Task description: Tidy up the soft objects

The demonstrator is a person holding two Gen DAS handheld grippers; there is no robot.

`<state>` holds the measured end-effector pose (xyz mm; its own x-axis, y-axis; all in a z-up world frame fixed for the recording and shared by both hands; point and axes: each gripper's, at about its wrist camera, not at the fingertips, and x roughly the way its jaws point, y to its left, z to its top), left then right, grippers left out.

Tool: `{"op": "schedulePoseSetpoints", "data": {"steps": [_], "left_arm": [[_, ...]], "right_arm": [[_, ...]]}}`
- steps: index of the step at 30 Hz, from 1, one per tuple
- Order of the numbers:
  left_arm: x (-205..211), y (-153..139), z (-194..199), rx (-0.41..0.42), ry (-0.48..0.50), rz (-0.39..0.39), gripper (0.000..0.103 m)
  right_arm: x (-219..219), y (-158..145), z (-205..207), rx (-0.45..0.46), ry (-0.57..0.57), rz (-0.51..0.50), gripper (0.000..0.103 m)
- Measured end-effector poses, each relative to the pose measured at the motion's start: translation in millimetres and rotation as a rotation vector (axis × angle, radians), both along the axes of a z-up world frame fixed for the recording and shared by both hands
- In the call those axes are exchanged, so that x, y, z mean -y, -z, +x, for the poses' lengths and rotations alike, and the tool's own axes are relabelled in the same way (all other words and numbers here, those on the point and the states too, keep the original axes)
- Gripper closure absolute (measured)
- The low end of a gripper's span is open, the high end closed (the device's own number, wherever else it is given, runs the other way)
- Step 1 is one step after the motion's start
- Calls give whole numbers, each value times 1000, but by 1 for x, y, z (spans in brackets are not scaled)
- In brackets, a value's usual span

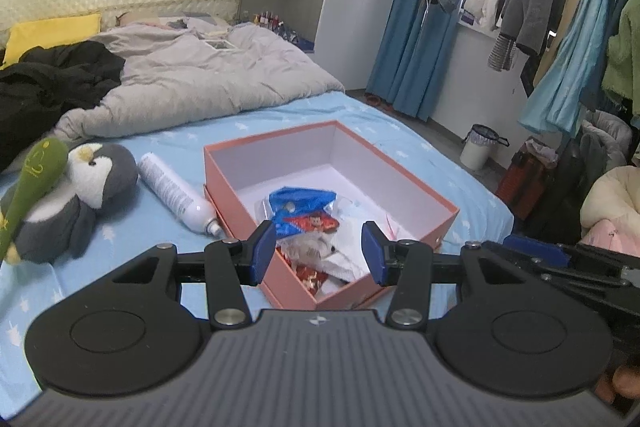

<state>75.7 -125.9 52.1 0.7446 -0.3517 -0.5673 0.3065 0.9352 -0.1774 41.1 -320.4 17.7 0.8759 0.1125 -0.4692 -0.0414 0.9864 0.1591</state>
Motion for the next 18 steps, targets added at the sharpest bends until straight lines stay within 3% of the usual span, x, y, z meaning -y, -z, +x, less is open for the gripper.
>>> {"op": "schedulePoseSetpoints", "data": {"steps": [11, 17, 18], "left_arm": [[2, 24, 2, -79, 2, 7, 50], [-1, 26, 5, -72, -1, 12, 49], [-1, 25, 7, -72, -4, 13, 44]], "right_arm": [[1, 18, -6, -45, 27, 15, 63], [4, 20, -5, -52, 46, 16, 63], [5, 19, -4, -51, 49, 14, 63]]}}
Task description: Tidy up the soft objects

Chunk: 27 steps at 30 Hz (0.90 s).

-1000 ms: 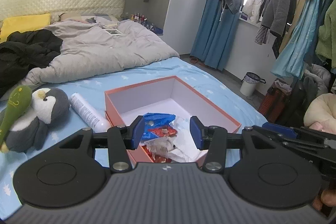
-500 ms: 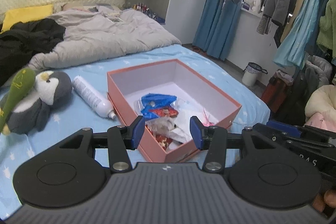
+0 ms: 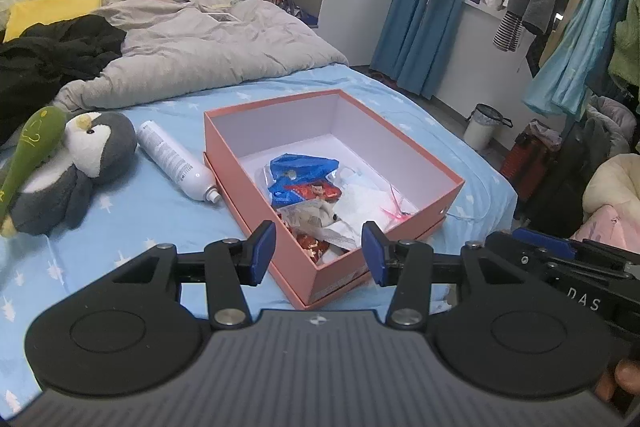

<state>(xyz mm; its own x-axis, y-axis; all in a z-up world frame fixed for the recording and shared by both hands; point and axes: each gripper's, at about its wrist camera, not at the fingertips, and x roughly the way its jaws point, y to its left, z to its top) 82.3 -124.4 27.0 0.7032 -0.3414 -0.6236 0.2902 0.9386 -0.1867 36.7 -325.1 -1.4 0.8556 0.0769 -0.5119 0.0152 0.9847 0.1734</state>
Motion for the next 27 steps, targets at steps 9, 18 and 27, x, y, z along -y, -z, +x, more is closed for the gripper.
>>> {"op": "schedulePoseSetpoints", "data": {"steps": [9, 18, 27], "left_arm": [[-4, -2, 5, 0, -13, -8, 5], [0, -2, 3, 0, -18, 7, 1], [-1, -1, 4, -5, -44, 27, 0]], "right_arm": [[8, -1, 1, 17, 42, -30, 9], [10, 2, 2, 11, 52, -38, 0], [10, 2, 2, 13, 50, -36, 0]]}}
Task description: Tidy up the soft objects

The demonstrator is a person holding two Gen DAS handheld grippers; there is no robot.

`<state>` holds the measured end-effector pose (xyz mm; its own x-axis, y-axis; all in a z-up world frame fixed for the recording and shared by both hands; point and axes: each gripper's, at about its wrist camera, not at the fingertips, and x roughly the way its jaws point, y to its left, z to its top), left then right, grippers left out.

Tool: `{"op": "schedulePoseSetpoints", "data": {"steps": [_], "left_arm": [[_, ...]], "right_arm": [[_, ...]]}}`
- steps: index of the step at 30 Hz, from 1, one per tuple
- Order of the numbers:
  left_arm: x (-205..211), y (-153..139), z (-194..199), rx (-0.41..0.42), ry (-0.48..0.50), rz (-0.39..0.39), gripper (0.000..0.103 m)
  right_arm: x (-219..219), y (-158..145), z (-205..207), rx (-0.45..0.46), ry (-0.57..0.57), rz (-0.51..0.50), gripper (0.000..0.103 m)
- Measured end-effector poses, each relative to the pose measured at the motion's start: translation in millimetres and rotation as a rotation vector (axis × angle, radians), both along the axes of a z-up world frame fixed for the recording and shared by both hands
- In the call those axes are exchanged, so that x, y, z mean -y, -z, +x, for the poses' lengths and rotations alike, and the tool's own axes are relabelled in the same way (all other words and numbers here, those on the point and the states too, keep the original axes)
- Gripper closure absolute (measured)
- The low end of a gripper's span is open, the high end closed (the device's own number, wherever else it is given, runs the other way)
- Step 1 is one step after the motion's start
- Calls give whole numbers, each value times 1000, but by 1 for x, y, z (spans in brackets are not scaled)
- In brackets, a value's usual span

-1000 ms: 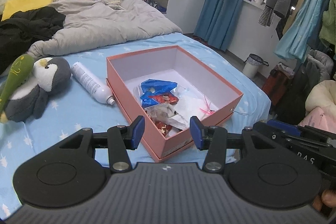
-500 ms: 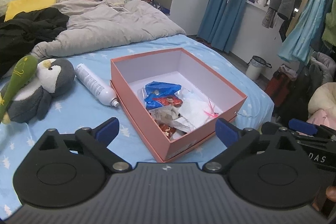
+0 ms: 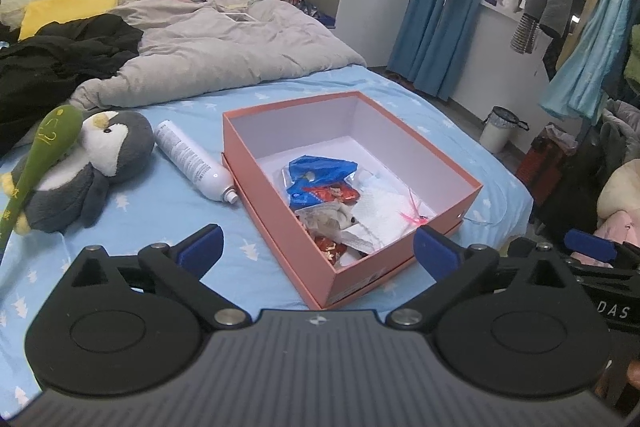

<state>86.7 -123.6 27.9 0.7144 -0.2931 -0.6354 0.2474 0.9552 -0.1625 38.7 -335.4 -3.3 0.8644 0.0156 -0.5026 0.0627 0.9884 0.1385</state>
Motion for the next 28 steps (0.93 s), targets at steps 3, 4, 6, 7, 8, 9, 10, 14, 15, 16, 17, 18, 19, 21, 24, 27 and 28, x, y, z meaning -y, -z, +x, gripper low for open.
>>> {"op": "schedulePoseSetpoints", "data": {"steps": [3, 4, 6, 7, 8, 9, 10, 14, 15, 16, 17, 18, 19, 21, 24, 27, 28], "left_arm": [[-1, 1, 0, -3, -4, 5, 0], [-1, 1, 0, -3, -5, 8, 0], [-1, 1, 0, -5, -6, 10, 0], [-1, 2, 0, -5, -6, 11, 0], [0, 2, 0, -5, -4, 12, 0], [0, 2, -1, -5, -3, 12, 0], [0, 2, -1, -3, -2, 12, 0], [0, 2, -2, 2, 4, 10, 0], [0, 2, -3, 4, 4, 10, 0], [0, 2, -3, 5, 4, 12, 0], [0, 2, -3, 5, 4, 13, 0], [0, 2, -3, 5, 4, 13, 0], [0, 2, -3, 5, 4, 11, 0], [0, 2, -3, 5, 4, 12, 0], [0, 2, -3, 5, 5, 11, 0], [0, 2, -2, 2, 3, 11, 0], [-1, 2, -2, 2, 4, 10, 0]], "right_arm": [[0, 0, 0, 0, 1, 0, 0], [0, 0, 0, 0, -1, -1, 0], [-1, 0, 0, 0, -2, -1, 0], [-1, 1, 0, -1, -3, -3, 0], [-1, 1, 1, -3, -4, -5, 0], [-1, 1, 0, -4, -4, -5, 0], [-1, 1, 0, -4, -4, -3, 0], [-3, 2, 1, -6, -7, -6, 0], [-3, 2, 1, -6, -8, -4, 0], [-3, 2, 0, -6, -10, -3, 0], [-3, 3, 1, -8, -11, -2, 0], [-2, 3, 1, -10, -13, 0, 0], [-3, 3, 1, -11, -15, 1, 0], [-3, 4, 1, -12, -18, 1, 0], [-2, 3, 1, -12, -20, 1, 0], [-3, 3, 1, -11, -17, 0, 0], [-3, 4, 0, -11, -16, 0, 0]]}}
